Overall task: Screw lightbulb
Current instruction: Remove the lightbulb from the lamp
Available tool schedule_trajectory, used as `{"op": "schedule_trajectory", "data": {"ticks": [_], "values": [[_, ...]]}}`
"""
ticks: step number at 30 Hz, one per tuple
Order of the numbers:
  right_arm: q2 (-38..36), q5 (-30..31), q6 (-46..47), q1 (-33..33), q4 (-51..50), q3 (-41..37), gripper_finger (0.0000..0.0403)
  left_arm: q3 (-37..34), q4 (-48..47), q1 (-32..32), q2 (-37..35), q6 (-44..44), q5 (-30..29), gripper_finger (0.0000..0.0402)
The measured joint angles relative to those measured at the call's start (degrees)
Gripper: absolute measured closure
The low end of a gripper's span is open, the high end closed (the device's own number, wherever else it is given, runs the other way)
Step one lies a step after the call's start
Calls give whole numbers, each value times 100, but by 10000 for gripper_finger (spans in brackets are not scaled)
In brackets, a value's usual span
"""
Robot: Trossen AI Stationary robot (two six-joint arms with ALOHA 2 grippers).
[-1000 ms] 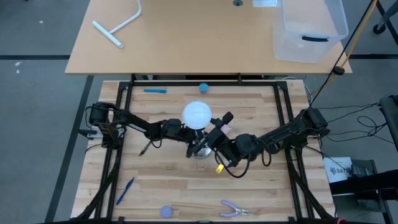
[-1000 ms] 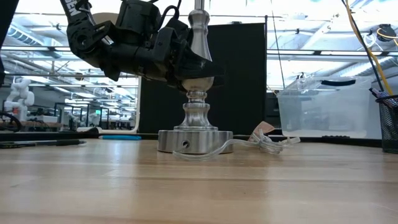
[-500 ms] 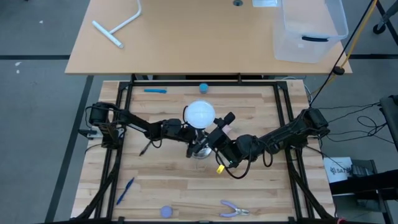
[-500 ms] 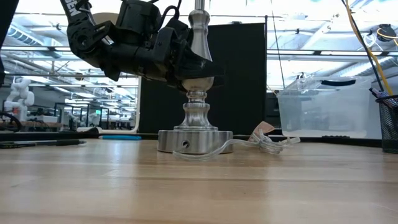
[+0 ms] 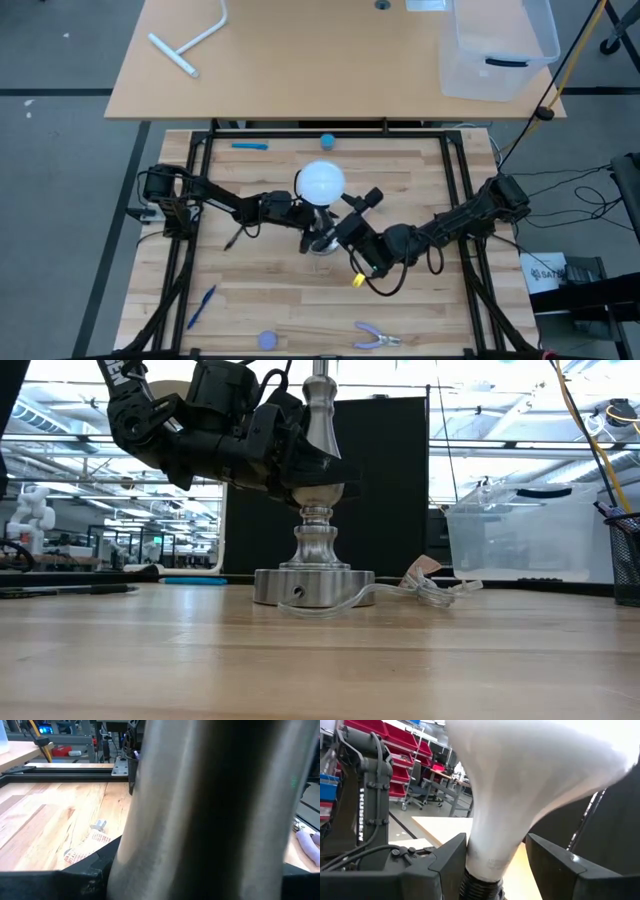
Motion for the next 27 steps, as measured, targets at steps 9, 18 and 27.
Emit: {"op": "schedule_trajectory", "data": {"ticks": [9,18,27], "values": [[4,295,-62,78,6,0,204,0,0,0,0,-4,0,144],[7,603,-161,145,39,0,204,0,0,0,0,-6,0,144],[11,766,-201,149,37,-2,204,0,0,0,0,-8,0,144]]}}
